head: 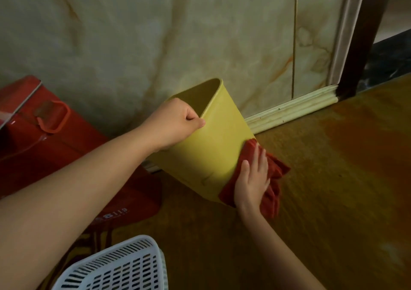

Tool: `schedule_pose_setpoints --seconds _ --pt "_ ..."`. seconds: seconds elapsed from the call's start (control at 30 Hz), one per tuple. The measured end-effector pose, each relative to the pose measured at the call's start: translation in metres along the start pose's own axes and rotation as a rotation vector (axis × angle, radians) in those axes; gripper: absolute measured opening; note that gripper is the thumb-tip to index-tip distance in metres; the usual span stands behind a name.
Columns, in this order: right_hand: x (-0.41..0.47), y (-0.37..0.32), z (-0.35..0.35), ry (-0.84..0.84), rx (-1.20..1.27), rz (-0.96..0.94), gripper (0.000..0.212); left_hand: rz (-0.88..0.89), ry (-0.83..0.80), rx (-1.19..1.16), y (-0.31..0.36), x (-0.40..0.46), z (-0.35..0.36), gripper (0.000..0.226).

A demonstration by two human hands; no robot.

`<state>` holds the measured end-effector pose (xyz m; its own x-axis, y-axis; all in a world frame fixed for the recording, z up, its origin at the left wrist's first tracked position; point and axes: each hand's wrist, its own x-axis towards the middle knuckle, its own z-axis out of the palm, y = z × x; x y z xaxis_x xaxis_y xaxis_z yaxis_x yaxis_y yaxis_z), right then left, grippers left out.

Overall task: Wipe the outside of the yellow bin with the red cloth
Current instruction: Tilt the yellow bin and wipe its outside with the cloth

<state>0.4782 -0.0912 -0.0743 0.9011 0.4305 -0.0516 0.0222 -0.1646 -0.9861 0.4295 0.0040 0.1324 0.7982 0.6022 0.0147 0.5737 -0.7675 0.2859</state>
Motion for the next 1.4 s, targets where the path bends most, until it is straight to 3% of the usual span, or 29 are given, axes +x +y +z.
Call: schedule_pose_setpoints --seconds 0.1,0.17,0.27,0.33,0.37,0.43,0.5,0.63,0.67,0.77,0.8,0.87,1.0,1.1,1.23,1.4 --pt "-0.007 -0.050 0.007 -0.006 -0.026 -0.348 0.055 -0.005 0.072 0.051 0.018 0.014 0.002 0.048" --pt "0.000 -0.067 0.003 0.033 -0.031 -0.447 0.054 -0.042 0.067 -0.044 0.029 0.022 0.001 0.048" --pt "0.017 -0.059 -0.007 0.051 -0.014 -0.425 0.055 -0.105 -0.176 -0.388 0.026 0.011 -0.009 0.033" --pt "0.027 -0.045 -0.010 0.046 0.001 -0.382 0.059 -0.037 -0.272 -0.192 0.008 -0.013 -0.018 0.013" --pt "0.031 -0.040 -0.009 0.051 -0.006 -0.375 0.060 0.005 -0.276 -0.047 -0.006 -0.026 -0.019 0.020" --pt "0.036 -0.034 -0.005 0.070 -0.020 -0.371 0.060 0.071 -0.220 0.123 -0.025 -0.055 -0.014 0.041" --pt "0.037 -0.034 -0.001 0.074 -0.018 -0.401 0.057 0.170 -0.081 0.147 -0.036 -0.068 -0.004 0.038" --pt "0.013 -0.042 0.018 0.008 -0.128 -0.649 0.056 0.130 -0.158 0.277 -0.049 -0.066 -0.003 0.032" --pt "0.009 -0.044 0.022 -0.005 -0.151 -0.681 0.055 0.102 -0.211 0.224 -0.058 -0.067 -0.008 0.029" --pt "0.018 -0.050 0.029 0.002 -0.140 -0.654 0.055 -0.019 -0.168 -0.371 -0.076 -0.098 -0.024 0.039" --pt "0.024 -0.052 0.030 0.024 -0.137 -0.622 0.055 -0.019 -0.161 -0.414 -0.076 -0.105 -0.023 0.046" --pt "0.036 -0.055 0.034 0.037 -0.142 -0.553 0.057 0.021 -0.081 -0.274 -0.076 -0.109 -0.013 0.061" --pt "0.051 -0.049 0.038 0.043 -0.118 -0.455 0.061 -0.011 0.143 -0.217 -0.067 -0.081 0.004 0.054" --pt "0.056 -0.044 0.036 0.091 -0.077 -0.381 0.063 -0.002 0.117 -0.218 -0.068 -0.065 0.009 0.041" --pt "0.049 -0.052 0.036 0.140 -0.025 -0.346 0.066 0.065 0.033 -0.187 -0.069 -0.045 0.009 0.042" --pt "0.038 -0.066 0.055 0.074 -0.185 -0.689 0.059 0.071 -0.008 -0.169 -0.078 -0.028 0.006 0.044"
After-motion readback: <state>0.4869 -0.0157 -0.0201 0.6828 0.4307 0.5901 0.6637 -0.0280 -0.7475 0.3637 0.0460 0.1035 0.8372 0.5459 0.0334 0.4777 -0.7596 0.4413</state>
